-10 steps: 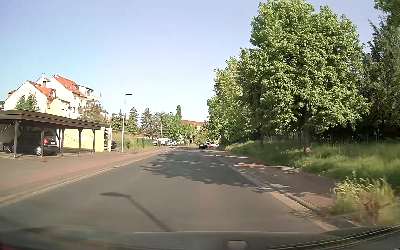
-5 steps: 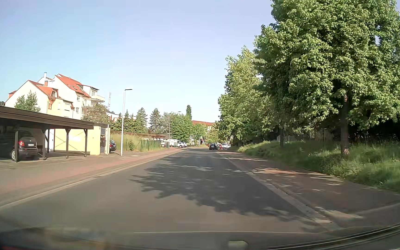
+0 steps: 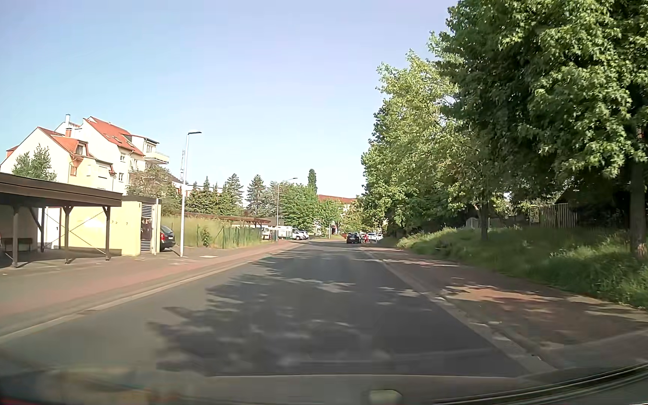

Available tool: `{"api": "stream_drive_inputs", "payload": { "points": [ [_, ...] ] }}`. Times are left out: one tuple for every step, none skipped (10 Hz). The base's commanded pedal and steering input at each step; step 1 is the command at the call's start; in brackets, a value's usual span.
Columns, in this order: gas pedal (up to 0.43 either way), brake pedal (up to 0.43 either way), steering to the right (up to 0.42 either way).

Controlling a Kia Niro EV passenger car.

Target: Follow the waypoints while adhering to traffic rules and regulations

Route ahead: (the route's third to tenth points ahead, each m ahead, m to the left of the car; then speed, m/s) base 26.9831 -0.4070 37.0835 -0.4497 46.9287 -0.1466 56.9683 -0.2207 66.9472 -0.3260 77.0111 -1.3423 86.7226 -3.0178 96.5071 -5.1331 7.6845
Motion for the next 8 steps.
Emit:
{"api": "stream_drive_inputs", "payload": {
  "points": [
    [0.079,0.030,-0.007],
    [0.079,0.030,-0.004],
    [0.079,0.030,-0.004],
    [0.079,0.030,-0.003],
    [0.079,0.030,-0.002],
    [0.079,0.030,-0.001],
    [0.079,0.030,-0.001],
    [0.079,0.030,-0.001]
  ]
}}
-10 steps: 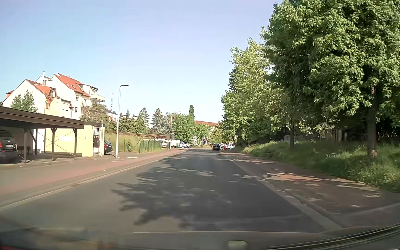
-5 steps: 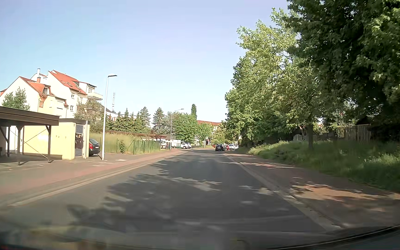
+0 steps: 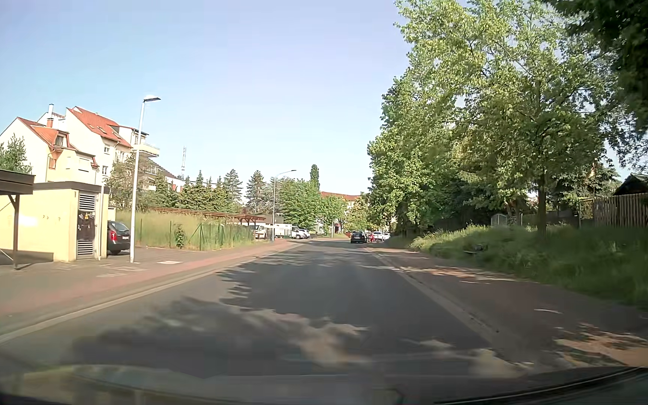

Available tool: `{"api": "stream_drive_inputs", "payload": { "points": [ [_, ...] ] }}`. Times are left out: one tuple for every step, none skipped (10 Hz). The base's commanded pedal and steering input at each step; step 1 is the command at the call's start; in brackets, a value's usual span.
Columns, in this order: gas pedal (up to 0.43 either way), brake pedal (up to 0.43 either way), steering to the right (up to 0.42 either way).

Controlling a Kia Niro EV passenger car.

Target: Follow the waypoints while adhering to traffic rules and regulations

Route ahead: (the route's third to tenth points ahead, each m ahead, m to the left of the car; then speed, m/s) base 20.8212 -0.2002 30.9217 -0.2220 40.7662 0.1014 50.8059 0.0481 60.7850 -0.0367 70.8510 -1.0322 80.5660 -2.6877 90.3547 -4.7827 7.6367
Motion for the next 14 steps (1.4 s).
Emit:
{"api": "stream_drive_inputs", "payload": {
  "points": [
    [0.079,0.030,-0.001],
    [0.079,0.030,-0.001],
    [0.087,0.030,-0.001],
    [0.087,0.030,-0.001],
    [0.087,0.030,-0.001],
    [0.087,0.030,-0.001],
    [0.087,0.030,-0.001],
    [0.087,0.030,-0.001],
    [0.087,0.030,-0.001],
    [0.087,0.030,-0.001],
    [0.087,0.030,-0.001],
    [0.087,0.030,-0.001],
    [0.087,0.030,-0.001],
    [0.087,0.030,-0.001]
  ]
}}
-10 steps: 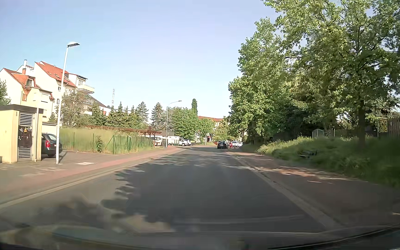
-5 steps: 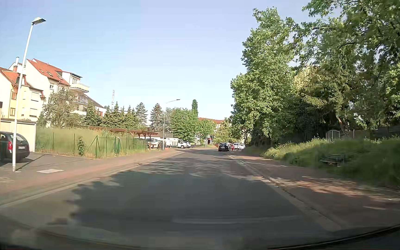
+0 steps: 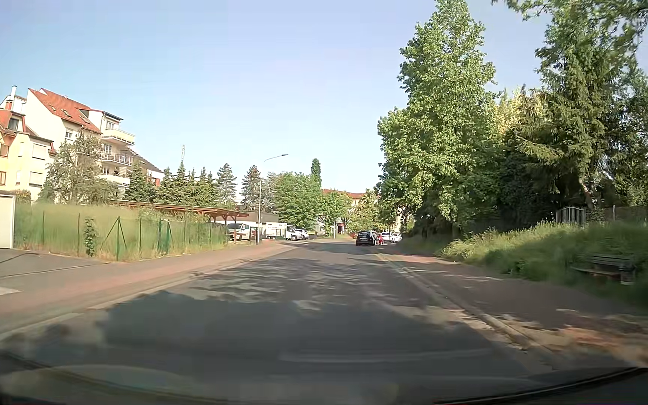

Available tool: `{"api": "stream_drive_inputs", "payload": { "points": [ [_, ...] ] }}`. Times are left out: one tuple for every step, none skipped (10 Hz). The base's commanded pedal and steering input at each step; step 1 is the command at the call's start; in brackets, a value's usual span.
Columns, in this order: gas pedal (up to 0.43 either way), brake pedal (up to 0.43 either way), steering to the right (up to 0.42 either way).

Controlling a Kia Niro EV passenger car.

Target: Follow the waypoints while adhering to traffic rules and regulations

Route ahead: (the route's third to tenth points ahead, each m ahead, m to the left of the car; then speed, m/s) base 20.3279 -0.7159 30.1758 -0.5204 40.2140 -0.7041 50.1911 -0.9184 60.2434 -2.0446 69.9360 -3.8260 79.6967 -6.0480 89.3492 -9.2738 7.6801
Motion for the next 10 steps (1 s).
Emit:
{"api": "stream_drive_inputs", "payload": {
  "points": [
    [0.087,0.030,-0.001],
    [0.087,0.030,-0.001],
    [0.087,0.030,-0.001],
    [0.087,0.030,-0.001],
    [0.087,0.030,-0.001],
    [0.087,0.030,-0.001],
    [0.087,0.030,-0.001],
    [0.087,0.030,0.000],
    [0.087,0.030,0.003],
    [0.087,0.030,0.006]
  ]
}}
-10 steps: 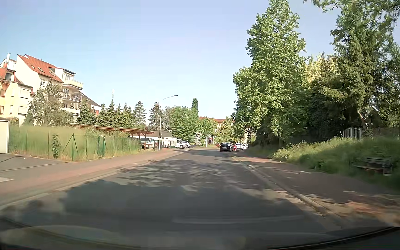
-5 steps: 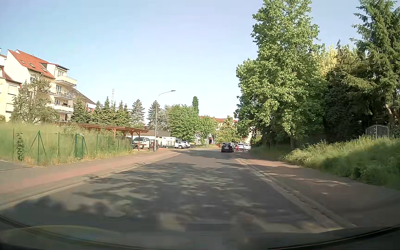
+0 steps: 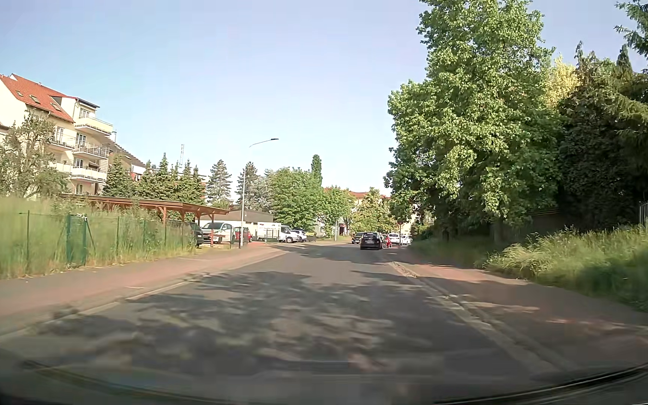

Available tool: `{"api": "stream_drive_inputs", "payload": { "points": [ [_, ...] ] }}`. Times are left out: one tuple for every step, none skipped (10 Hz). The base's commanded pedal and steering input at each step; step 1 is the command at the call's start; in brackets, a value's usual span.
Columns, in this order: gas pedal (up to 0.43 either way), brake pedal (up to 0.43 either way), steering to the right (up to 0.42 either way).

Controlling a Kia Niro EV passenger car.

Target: Follow the waypoints while adhering to traffic rules and regulations

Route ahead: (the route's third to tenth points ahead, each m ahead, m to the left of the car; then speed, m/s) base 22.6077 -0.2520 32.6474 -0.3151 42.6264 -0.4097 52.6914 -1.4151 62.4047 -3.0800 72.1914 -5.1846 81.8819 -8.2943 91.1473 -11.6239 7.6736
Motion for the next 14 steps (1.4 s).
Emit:
{"api": "stream_drive_inputs", "payload": {
  "points": [
    [0.087,0.030,0.008],
    [0.087,0.030,0.009],
    [0.087,0.030,0.009],
    [0.087,0.030,0.009],
    [0.087,0.030,0.009],
    [0.087,0.030,0.009],
    [0.079,0.030,0.010],
    [0.079,0.030,0.010],
    [0.079,0.030,0.010],
    [0.079,0.030,0.010],
    [0.079,0.030,0.010],
    [0.067,0.030,0.010],
    [0.059,0.030,0.010],
    [0.039,0.030,0.010]
  ]
}}
